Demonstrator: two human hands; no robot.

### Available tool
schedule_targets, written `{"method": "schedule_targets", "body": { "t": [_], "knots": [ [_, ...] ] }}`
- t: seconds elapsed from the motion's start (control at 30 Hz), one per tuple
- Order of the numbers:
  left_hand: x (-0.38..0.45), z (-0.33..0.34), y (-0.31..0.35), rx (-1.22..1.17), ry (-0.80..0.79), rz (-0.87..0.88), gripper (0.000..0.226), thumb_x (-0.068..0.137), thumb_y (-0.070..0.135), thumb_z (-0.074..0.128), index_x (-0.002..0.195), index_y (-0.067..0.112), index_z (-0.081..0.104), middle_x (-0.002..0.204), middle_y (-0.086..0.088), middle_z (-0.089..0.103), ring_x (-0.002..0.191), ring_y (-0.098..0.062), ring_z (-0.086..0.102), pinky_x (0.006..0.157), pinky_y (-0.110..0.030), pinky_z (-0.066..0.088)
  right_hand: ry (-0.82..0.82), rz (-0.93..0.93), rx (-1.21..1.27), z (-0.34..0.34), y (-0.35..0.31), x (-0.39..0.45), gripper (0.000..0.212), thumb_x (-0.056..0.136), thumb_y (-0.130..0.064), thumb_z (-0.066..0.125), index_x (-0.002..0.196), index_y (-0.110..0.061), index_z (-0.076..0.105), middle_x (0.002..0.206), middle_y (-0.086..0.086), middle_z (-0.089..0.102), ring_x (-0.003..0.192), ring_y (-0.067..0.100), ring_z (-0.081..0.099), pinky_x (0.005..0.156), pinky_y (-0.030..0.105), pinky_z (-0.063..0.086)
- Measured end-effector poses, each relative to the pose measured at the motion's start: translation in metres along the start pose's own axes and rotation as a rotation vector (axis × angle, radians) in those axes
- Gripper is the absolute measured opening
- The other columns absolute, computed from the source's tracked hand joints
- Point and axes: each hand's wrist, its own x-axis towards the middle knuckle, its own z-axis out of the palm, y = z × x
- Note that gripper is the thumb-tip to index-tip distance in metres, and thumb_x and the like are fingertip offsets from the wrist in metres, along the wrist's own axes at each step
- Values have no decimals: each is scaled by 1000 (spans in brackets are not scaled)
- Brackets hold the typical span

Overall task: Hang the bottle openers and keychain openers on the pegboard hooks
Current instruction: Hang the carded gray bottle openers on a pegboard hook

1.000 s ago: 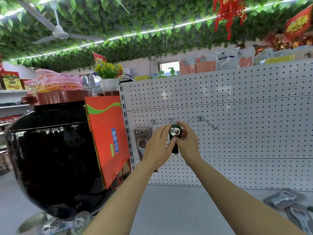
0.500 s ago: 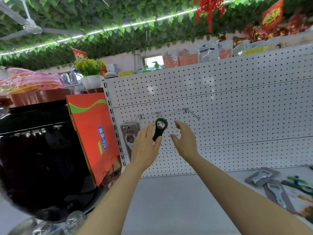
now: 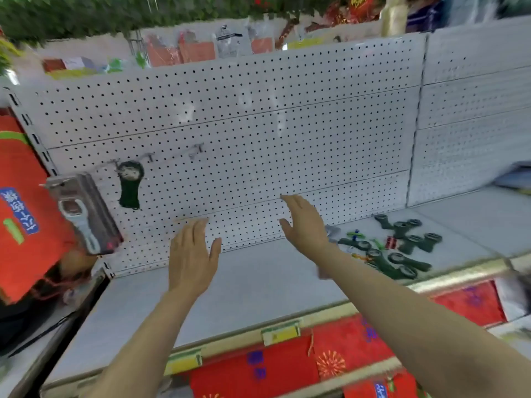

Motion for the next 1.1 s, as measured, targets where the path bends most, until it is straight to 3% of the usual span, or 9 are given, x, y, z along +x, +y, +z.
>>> {"method": "schedule_targets", "body": {
  "t": [0.13, 0.4, 0.5, 0.67, 0.77, 0.87, 0.97, 1.1],
  "knots": [
    [4, 43, 80, -65, -80, 84, 50, 99, 36, 51, 140, 8, 46, 141, -11, 50, 130, -30, 44, 108, -44, 38, -10, 16, -97, -43, 70, -25, 53, 91, -13, 62, 141, -9, 46, 138, 11, 54, 122, 32, 51, 101, 41, 40],
    [8, 130, 184, -65, -256, 155, 47, 99, 35, 49, 139, 9, 48, 140, -8, 51, 125, -29, 49, 104, -41, 39, -12, 82, -215, -87, 190, -61, 53, 82, -10, 73, 132, -3, 55, 122, 16, 64, 107, 36, 61, 90, 46, 51],
    [23, 167, 198, -32, -341, 172, 45, 99, 35, 48, 136, 10, 48, 138, -8, 51, 122, -30, 49, 101, -40, 40, -40, 121, -246, -87, 222, -67, 54, 80, -9, 74, 130, -3, 56, 113, 14, 65, 95, 34, 64, 84, 46, 54],
    [53, 236, 200, 51, -444, 189, 43, 99, 38, 50, 131, 10, 50, 131, -8, 54, 116, -30, 52, 96, -39, 43, -84, 192, -299, -70, 259, -69, 54, 79, -12, 76, 129, -6, 58, 119, 12, 65, 104, 33, 62, 88, 44, 52],
    [73, 277, 199, 144, -584, 181, 43, 99, 41, 47, 129, 10, 51, 128, -8, 54, 114, -29, 52, 94, -39, 43, -114, 221, -314, -57, 276, -65, 53, 73, -8, 80, 122, -6, 62, 111, 13, 68, 96, 34, 65, 82, 43, 54],
    [94, 315, 200, 154, -727, 133, 53, 98, 49, 47, 129, 7, 51, 130, -12, 53, 118, -31, 52, 95, -41, 44, -126, 221, -333, -43, 292, -61, 57, 65, -7, 85, 118, -7, 65, 105, 9, 70, 89, 30, 68, 77, 40, 57],
    [110, 348, 202, 64, -886, 26, 68, 92, 61, 51, 130, 5, 52, 134, -16, 53, 120, -33, 52, 98, -44, 47, -149, 230, -322, -31, 304, -60, 56, 69, -7, 82, 121, -10, 63, 110, 7, 69, 95, 29, 67, 78, 42, 58],
    [121, 373, 216, 44, -980, -49, 88, 73, 85, 51, 111, 7, 61, 107, -10, 62, 97, -27, 61, 81, -37, 51, -196, 218, -293, -18, 310, -56, 55, 76, -9, 76, 128, -11, 59, 117, 5, 67, 102, 25, 65, 87, 39, 55]
  ]
}}
